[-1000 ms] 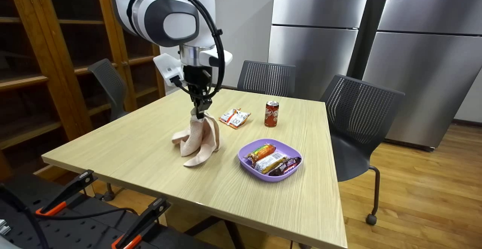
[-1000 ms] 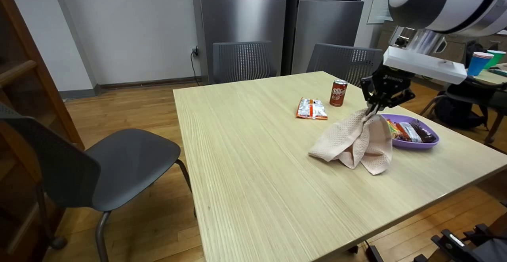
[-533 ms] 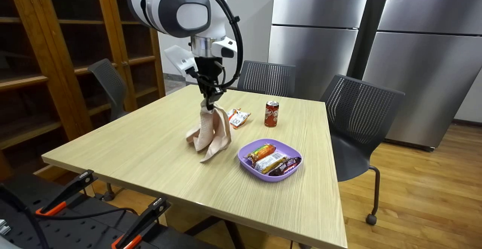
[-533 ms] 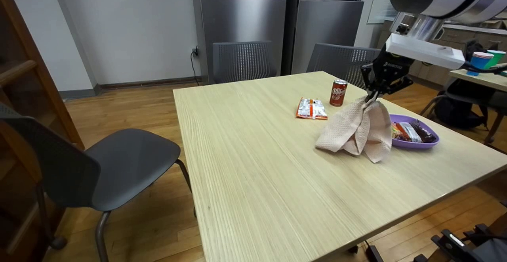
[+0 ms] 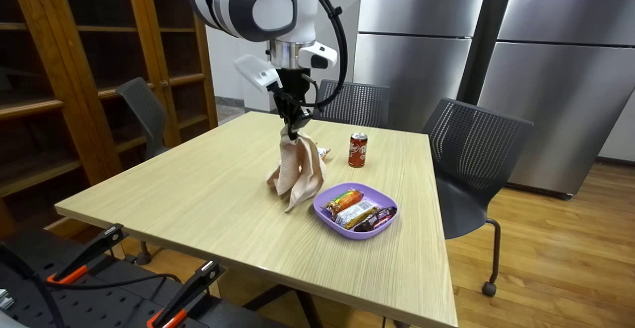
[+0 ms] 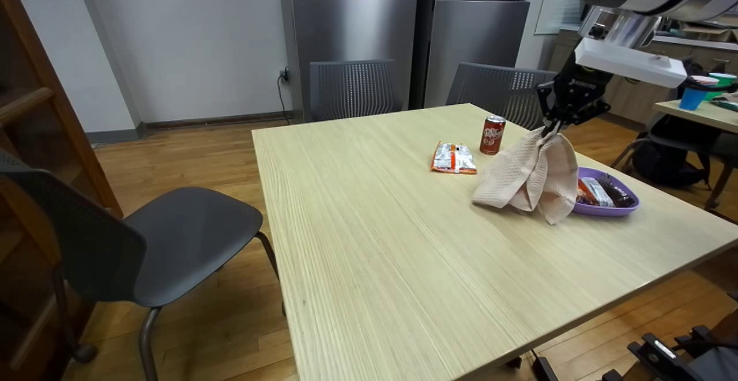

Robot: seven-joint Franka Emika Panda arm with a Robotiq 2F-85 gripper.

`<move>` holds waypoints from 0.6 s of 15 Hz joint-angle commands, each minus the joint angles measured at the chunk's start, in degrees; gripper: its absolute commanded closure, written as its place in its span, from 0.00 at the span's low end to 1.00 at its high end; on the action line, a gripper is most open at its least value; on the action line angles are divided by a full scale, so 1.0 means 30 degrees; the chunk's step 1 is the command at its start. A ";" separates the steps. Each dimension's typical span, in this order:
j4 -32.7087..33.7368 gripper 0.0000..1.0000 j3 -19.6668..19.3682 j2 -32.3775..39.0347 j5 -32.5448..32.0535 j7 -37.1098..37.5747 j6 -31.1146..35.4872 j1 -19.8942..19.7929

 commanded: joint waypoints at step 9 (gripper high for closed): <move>0.1852 0.99 -0.0369 0.1816 -0.0404 -0.0788 -0.1528 -0.0976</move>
